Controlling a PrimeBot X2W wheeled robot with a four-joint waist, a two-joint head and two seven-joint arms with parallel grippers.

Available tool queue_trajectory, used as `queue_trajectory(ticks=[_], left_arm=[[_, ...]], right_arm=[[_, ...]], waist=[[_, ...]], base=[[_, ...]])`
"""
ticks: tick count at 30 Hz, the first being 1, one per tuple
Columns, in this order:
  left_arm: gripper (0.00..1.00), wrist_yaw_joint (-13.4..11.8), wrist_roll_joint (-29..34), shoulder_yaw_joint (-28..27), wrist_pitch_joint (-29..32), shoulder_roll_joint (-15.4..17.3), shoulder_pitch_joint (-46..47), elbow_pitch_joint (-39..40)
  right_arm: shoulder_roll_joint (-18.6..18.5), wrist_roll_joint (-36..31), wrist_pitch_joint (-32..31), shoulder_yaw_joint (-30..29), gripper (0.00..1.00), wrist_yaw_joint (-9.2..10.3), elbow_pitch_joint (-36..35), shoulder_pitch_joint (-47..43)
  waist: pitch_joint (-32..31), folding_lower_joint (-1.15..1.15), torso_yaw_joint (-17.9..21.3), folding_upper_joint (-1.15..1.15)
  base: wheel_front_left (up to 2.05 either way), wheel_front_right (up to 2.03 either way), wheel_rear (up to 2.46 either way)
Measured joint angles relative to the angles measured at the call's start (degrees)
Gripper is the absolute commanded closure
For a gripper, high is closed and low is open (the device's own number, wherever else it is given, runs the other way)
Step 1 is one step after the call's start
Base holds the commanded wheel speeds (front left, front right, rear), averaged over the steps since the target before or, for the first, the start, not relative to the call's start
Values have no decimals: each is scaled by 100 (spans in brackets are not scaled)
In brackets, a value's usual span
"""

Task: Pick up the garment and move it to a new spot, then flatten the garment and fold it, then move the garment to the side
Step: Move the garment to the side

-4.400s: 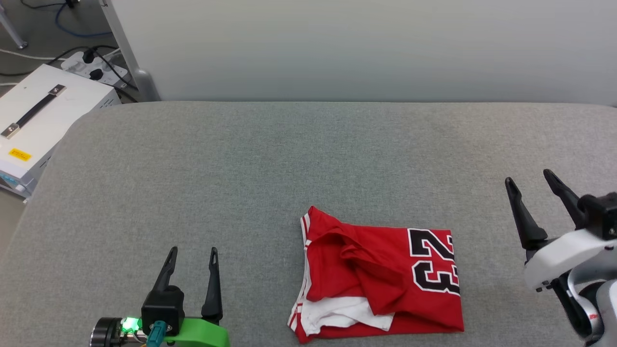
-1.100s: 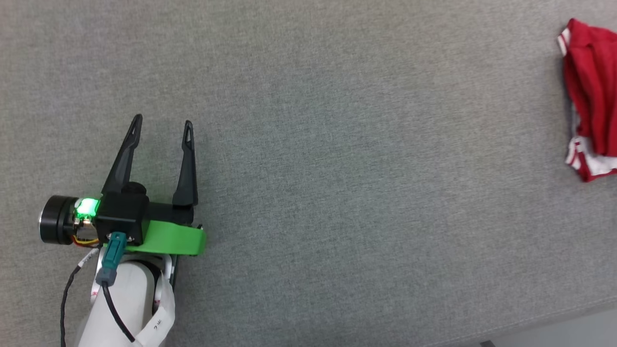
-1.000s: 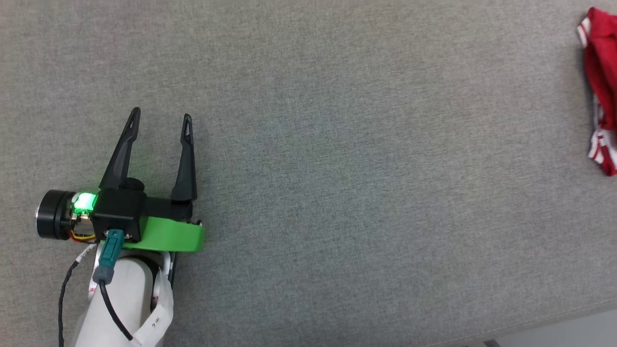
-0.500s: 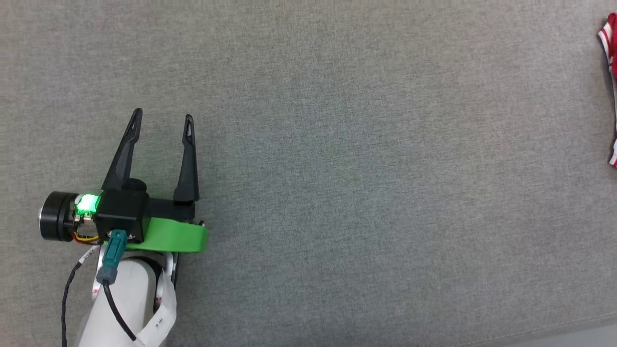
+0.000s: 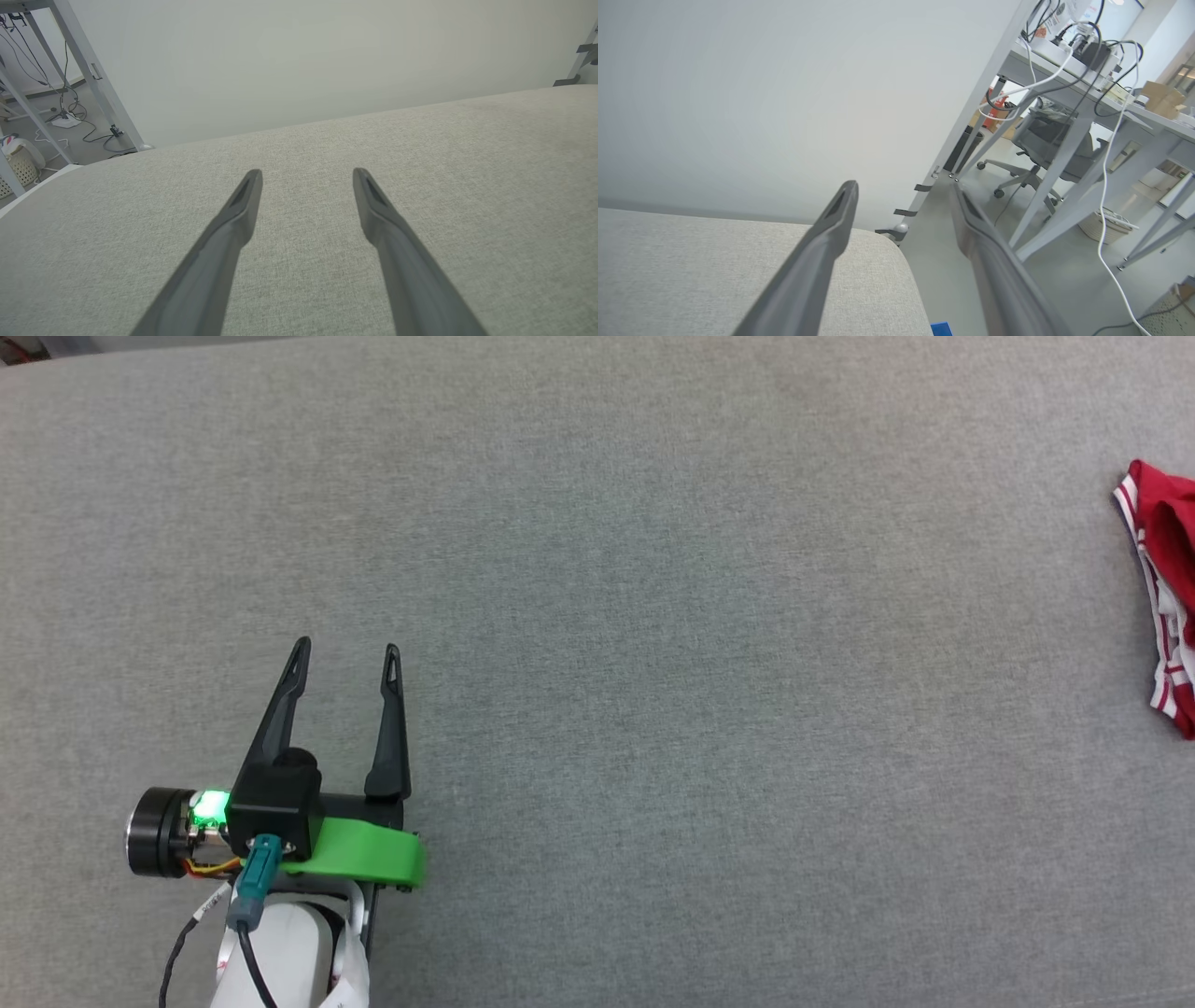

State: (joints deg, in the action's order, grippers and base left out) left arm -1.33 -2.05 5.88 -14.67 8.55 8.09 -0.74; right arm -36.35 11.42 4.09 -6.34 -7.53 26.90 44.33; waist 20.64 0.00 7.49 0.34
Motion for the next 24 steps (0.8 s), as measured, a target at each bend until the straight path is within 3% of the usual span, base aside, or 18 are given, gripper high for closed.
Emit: queue_trajectory(ticks=[9,22,24], left_arm=[[0,-51,-32,-11,0,-140,-246,-94],[0,-62,-46,-48,0,-179,-428,-278],[0,-63,-47,-60,0,-196,-505,-328]], right_arm=[[1249,-610,944,-55,0,0,-1000,-470],[2630,-723,1058,335,0,0,-1993,-2113],[2880,-691,1063,423,0,0,-2036,-2691]], waist=[[-521,0,-361,0],[-1193,0,-814,0],[-1372,0,-897,0]], base=[[0,0,0],[0,0,0],[0,0,0]])
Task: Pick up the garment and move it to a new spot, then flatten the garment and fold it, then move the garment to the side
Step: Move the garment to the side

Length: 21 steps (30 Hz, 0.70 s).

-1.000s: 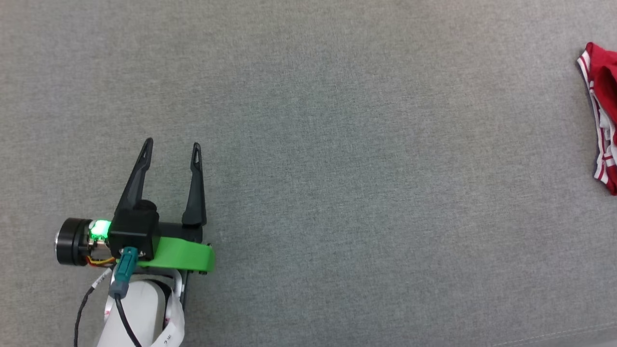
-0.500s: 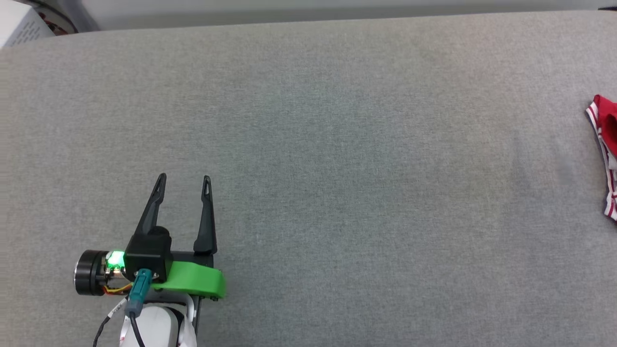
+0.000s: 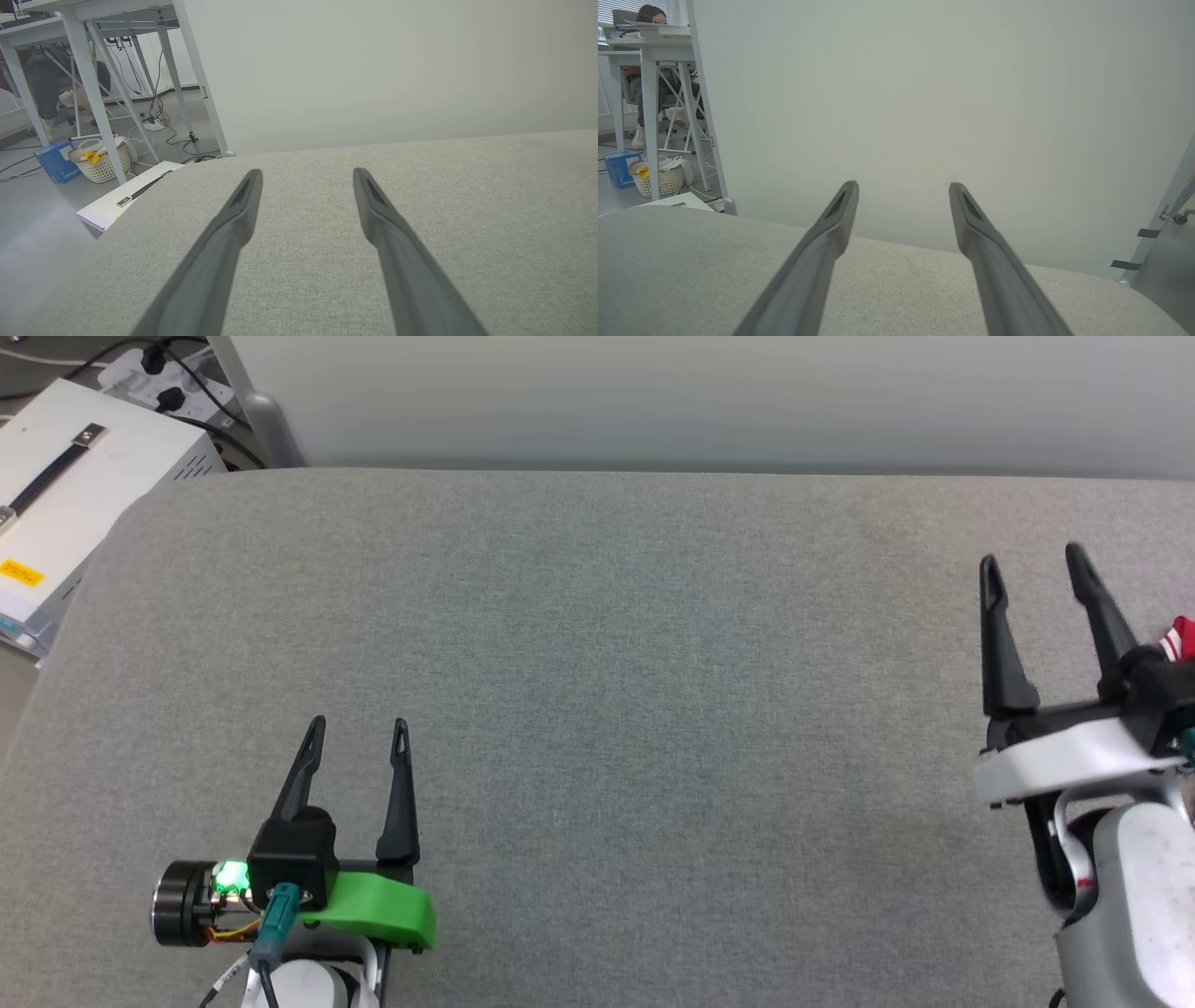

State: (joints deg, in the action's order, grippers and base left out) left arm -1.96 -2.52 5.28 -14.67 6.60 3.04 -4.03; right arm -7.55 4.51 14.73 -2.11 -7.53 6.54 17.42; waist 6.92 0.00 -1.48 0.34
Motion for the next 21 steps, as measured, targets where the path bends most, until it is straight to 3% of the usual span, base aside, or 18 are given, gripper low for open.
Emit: queue_trajectory(ticks=[21], left_arm=[[0,124,-209,-67,0,-146,-544,-137]], right_arm=[[436,142,0,-64,0,0,-346,-1973]], waist=[[-701,0,-99,0]], base=[[0,0,0]])
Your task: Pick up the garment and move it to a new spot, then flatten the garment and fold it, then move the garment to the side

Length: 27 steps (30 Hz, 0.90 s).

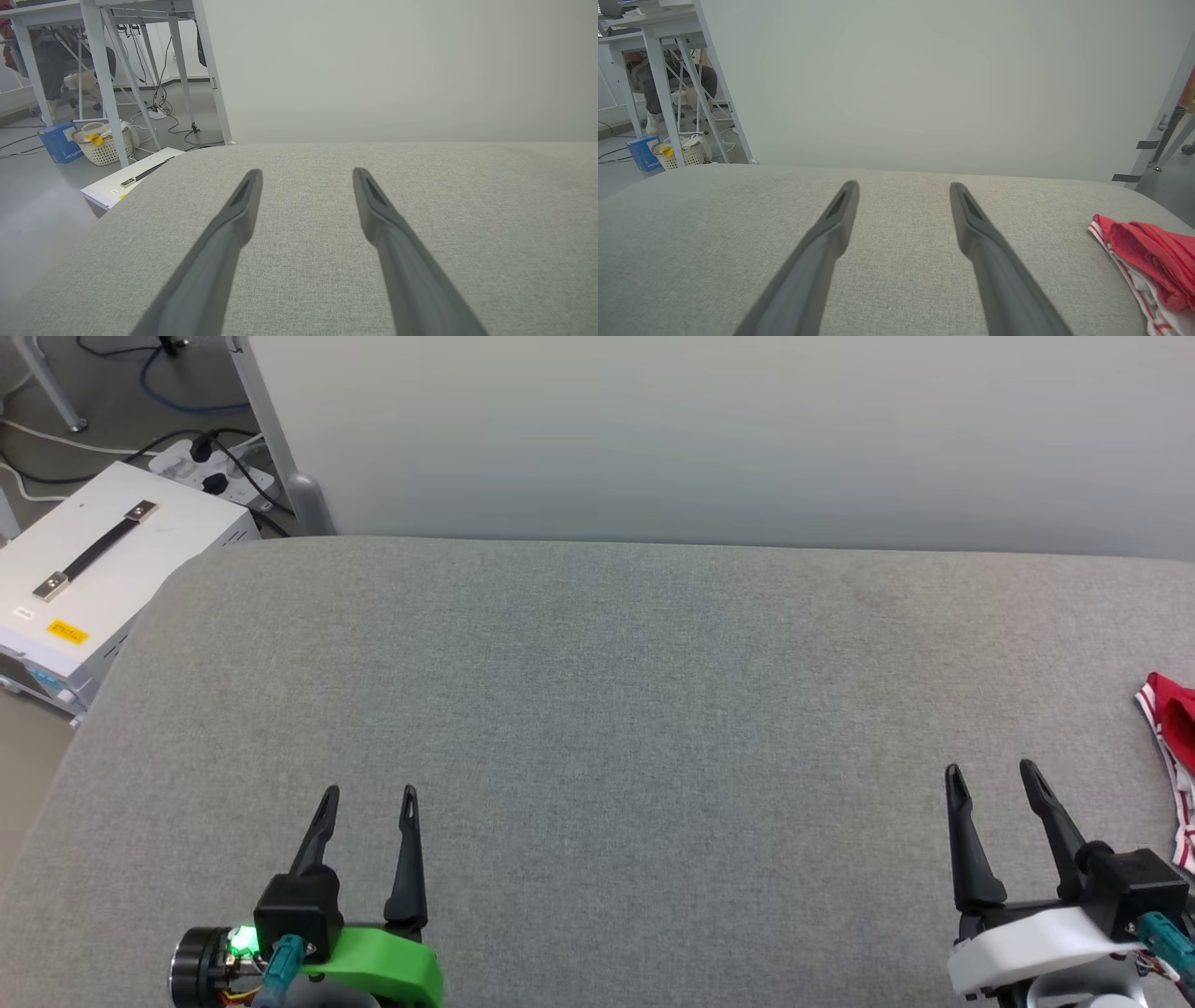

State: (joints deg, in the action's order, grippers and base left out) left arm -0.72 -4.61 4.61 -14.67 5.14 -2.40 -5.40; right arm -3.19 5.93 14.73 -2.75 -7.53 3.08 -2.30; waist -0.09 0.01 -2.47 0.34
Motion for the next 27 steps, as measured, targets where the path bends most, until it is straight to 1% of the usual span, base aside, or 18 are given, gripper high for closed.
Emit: queue_trajectory(ticks=[9,19,20,27], left_arm=[[0,133,-73,-34,0,-34,-139,-131],[0,208,-93,-66,0,-93,-194,-186],[100,205,-92,-64,5,-94,-193,-186],[100,204,-91,-66,18,-94,-192,-176]], right_arm=[[23,165,0,59,0,0,-82,-503],[26,236,0,98,0,0,7,-571],[26,235,-1,98,100,0,10,-571],[26,234,-21,96,100,0,10,-571]], waist=[[-199,0,53,0],[-228,0,69,0],[-227,0,68,0],[-223,0,73,0]], base=[[0,0,0],[0,0,0],[0,0,0],[0,0,0]])
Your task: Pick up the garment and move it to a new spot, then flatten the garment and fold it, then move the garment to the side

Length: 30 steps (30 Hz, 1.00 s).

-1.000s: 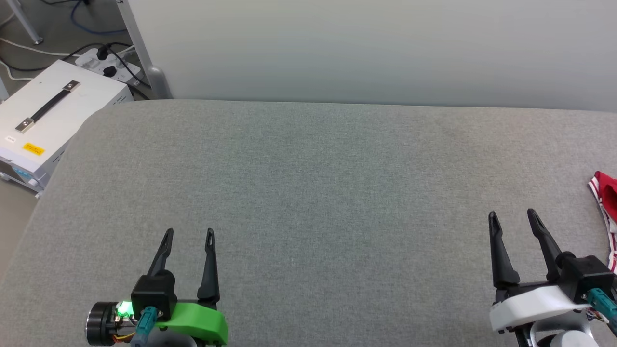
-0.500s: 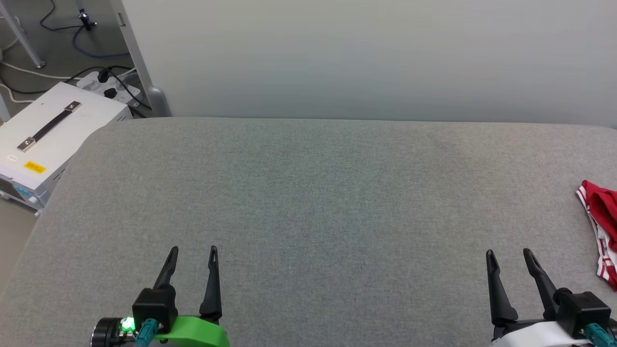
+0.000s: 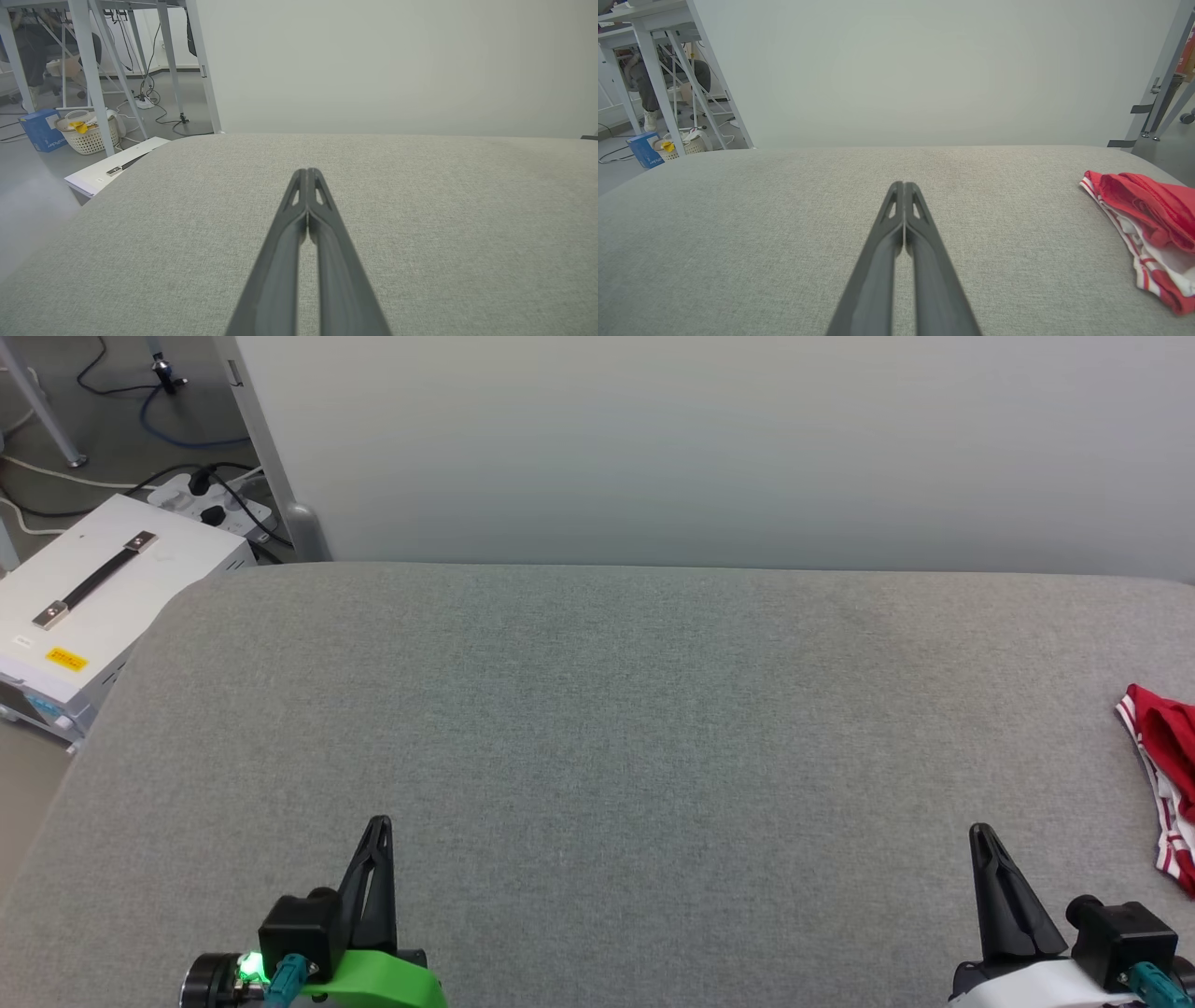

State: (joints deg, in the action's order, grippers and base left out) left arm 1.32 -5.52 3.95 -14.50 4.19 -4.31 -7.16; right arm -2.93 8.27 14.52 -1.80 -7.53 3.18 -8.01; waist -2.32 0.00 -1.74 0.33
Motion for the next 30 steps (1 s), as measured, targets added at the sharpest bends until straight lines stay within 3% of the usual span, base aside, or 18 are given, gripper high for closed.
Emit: queue_trajectory(ticks=[30], left_arm=[[100,-9,76,-78,364,-21,27,167]], right_arm=[[1,-196,-375,38,100,0,-51,114]], waist=[[61,0,45,0]], base=[[0,0,0]])
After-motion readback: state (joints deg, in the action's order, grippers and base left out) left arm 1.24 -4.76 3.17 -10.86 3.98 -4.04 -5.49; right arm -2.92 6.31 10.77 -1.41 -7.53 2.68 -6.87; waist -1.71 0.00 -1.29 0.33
